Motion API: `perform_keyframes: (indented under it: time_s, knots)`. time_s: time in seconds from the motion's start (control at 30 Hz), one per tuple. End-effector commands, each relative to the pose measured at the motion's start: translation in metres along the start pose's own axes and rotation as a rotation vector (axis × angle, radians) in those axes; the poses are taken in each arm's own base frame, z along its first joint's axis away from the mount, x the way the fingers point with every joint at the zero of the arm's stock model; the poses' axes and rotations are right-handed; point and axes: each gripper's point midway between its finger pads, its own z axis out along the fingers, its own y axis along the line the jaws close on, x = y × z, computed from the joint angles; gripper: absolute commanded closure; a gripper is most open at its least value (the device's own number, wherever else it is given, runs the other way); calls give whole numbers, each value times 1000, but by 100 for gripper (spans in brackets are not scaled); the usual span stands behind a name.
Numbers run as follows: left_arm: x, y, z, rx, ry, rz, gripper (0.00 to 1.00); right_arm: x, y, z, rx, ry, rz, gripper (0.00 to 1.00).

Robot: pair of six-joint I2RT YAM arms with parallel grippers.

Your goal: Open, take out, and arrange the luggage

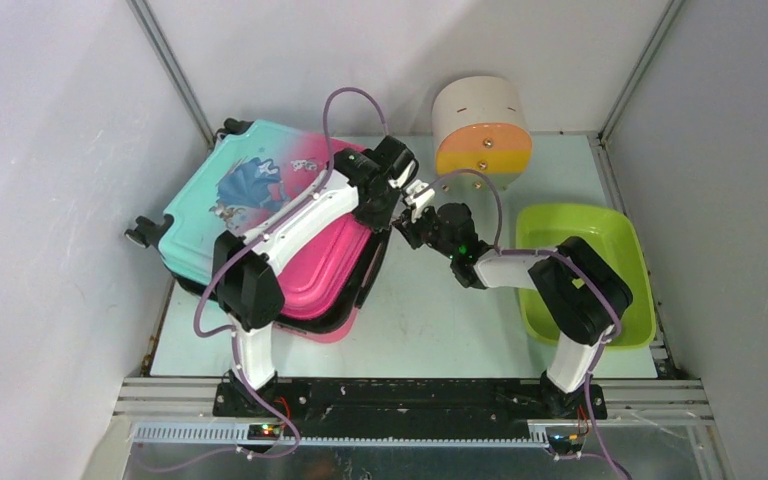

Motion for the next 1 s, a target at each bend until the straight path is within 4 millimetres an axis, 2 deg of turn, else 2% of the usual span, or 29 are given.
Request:
perform_keyframes:
  time_s: [0.0, 0.03, 0.07, 0.1, 0.13, 0.2, 0.23, 0.27, 0.3, 0.33, 0.37, 0.4, 0.43, 0.47, 0.5, 0.53, 0.57, 0.67, 0.83, 0.97]
  knots:
    - [16, 15, -29, -47, 47, 34, 84, -100, -58, -38, 263, -318, -20, 100]
    - [13, 14, -38, -38, 18, 25, 84, -105, -52, -42, 255, -332, -21, 100]
    - [10, 12, -43, -30, -3, 20, 84, -96, -46, -45, 254, -317, -16, 100]
    - [9, 11, -54, -17, -33, 21, 84, -102, -45, -52, 262, -331, -10, 100]
    - [7, 8, -58, -1, -56, 27, 84, -93, -38, -55, 252, -316, 5, 100]
    - [10, 2, -70, 29, -110, 38, 81, -98, -29, -67, 246, -330, 18, 100]
    - [12, -2, -77, 56, -154, 37, 77, -91, -27, -70, 250, -317, 23, 100]
    - [15, -4, -79, 69, -170, 32, 75, -96, -21, -75, 240, -328, 27, 100]
    - [19, -7, -83, 97, -214, 29, 72, -92, -17, -77, 232, -322, 56, 100]
    - [20, -5, -98, 118, -272, 18, 70, -95, -10, -81, 216, -328, 67, 100]
    - [26, -10, -92, 143, -291, 25, 70, -92, -3, -84, 205, -322, 88, 100]
    - [26, -10, -109, 175, -356, 28, 68, -94, 1, -87, 200, -322, 98, 100]
    - [32, -17, -102, 210, -372, 52, 68, -90, 7, -90, 197, -313, 119, 100]
    - [45, -19, -105, 235, -393, 67, 66, -91, 9, -95, 206, -313, 132, 100]
    - [43, -25, -110, 273, -439, 79, 65, -86, 17, -96, 191, -296, 158, 100]
    - [57, -28, -113, 301, -453, 96, 61, -90, 19, -101, 192, -308, 172, 100]
    - [57, -35, -118, 338, -492, 119, 59, -84, 26, -103, 180, -292, 192, 100]
    - [86, -52, -123, 377, -553, 226, 50, -86, 35, -112, 179, -295, 241, 100]
    - [119, -77, -112, 385, -550, 274, 48, -88, 51, -120, 163, -288, 291, 100]
    - [130, -84, -111, 367, -596, 248, 48, -83, 56, -120, 165, -268, 294, 100]
